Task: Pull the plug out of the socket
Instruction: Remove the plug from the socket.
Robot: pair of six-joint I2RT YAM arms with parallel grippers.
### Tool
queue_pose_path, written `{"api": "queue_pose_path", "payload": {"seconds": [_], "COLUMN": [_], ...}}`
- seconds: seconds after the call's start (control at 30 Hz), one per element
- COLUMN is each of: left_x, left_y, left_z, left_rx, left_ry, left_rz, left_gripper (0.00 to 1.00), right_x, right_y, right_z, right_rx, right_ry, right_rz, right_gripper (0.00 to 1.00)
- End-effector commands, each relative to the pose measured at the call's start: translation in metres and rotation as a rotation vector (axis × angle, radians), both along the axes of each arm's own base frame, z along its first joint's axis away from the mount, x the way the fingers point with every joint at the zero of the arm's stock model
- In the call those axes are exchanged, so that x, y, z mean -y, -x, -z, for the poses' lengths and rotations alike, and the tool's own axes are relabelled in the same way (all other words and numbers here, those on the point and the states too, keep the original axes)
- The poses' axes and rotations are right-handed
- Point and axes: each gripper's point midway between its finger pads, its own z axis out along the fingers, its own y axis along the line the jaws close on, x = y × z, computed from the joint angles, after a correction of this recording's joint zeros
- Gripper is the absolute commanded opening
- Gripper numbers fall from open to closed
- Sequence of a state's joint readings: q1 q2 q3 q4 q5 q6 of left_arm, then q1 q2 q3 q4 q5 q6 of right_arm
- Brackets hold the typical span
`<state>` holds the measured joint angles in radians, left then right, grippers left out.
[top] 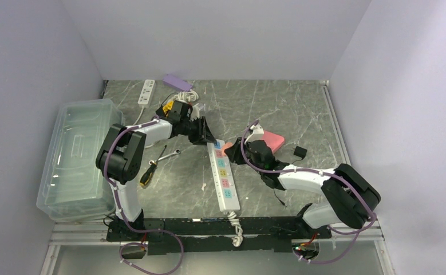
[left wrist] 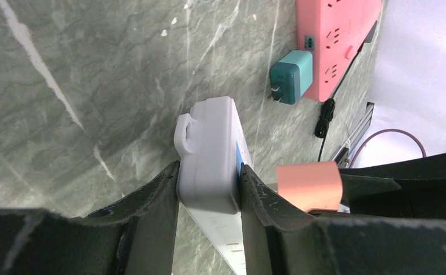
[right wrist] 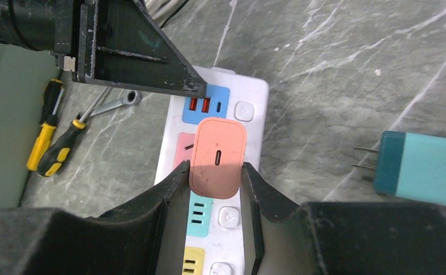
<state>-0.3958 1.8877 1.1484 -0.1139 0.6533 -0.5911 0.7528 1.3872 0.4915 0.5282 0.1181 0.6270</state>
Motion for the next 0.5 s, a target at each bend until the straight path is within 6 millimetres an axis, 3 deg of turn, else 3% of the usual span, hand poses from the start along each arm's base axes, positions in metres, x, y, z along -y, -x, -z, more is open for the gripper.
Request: {"api": "queue_pose_path", "payload": {"seconds": [0.0, 0.23, 0.47], "left_x": [-0.007, -0.008, -0.018], "left_y": [-0.002, -0.002, -0.010], "left_z": [-0.002, -0.003, -0.010], "left_rx": [0.049, 0.047, 0.054], "left_ry": [-0.031, -0.031, -0.014], "left_rz": [0.018, 0.015, -0.027], "left_gripper": [0.00, 0.00, 0.00], "right_x": [0.005, 0.006, 0.057], "right_y": [-0.010, -0.009, -0.024], "right_z": [-0.019, -0.022, -0.005], "right_rx": [0.098, 0.125, 0.039], "right_ry": [0.030, 0.073, 0.105], "right_rz": [0.061, 0.087, 0.318], "right_gripper": [0.00, 0.00, 0.00]}}
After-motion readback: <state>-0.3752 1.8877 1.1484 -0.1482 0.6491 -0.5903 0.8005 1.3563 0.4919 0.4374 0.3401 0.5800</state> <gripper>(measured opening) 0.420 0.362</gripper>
